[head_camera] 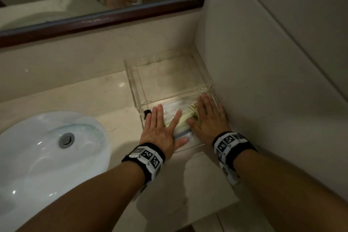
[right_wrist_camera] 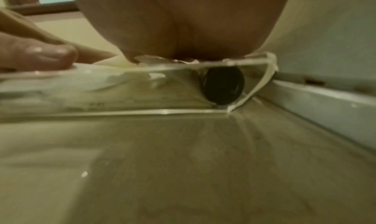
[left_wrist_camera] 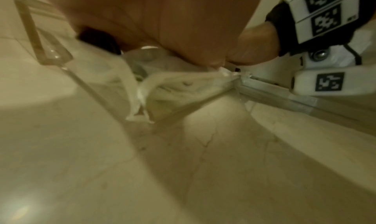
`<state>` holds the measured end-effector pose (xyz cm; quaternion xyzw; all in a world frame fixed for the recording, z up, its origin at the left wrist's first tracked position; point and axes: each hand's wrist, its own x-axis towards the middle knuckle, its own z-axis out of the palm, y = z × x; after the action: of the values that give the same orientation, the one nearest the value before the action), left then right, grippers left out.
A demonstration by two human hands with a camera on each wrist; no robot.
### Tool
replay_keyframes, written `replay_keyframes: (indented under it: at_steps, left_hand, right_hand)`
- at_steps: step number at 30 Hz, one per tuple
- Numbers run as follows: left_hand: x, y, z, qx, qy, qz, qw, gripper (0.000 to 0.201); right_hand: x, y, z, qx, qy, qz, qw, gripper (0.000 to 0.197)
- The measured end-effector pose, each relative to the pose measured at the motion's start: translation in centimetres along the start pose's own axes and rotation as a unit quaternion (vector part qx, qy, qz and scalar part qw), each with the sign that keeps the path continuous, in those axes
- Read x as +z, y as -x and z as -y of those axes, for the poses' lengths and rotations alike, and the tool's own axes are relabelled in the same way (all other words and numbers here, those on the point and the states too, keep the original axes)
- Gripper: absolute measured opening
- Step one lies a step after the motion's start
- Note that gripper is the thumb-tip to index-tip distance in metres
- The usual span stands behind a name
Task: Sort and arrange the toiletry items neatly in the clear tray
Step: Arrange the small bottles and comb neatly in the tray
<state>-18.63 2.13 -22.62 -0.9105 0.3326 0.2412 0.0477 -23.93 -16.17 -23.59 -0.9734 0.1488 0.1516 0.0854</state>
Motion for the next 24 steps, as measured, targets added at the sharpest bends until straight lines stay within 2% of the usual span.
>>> replay_keyframes:
  at_steps: [3, 6, 9, 15, 24]
  left_hand:
    - [-0.4, 0.5, 0.2, 0.019, -0.005, 0.001, 1.000, 0.084]
    - [-0.4, 0.9, 0.0, 0.024, -0.022, 0.003, 0.999, 0.085]
    - [-0.3, 0.8, -0.2, 0.021, -0.032, 0.010, 0.999, 0.086]
    - [0.2, 0.6, 0.2, 0.031, -0.045, 0.006, 0.998, 0.084]
    - [-0.2, 0.4, 0.4, 0.049, 0.002, 0.028, 0.998, 0.086]
  right_hand:
    - [-0.7, 0.8, 0.7, -0.019, -0.037, -0.005, 0.999, 0.078]
    - [-0.6, 1.0, 1.5, -0.037, -0.011, 0.015, 0.999, 0.077]
    - [0.2, 0.5, 1.7, -0.033, 0.027, 0.048, 0.998, 0.079]
    - [0.8, 0.2, 2.0, -0.030, 0.044, 0.064, 0.996, 0.076]
    - [0.3, 0.0, 2.1, -0.020, 0.040, 0.090, 0.995, 0.083]
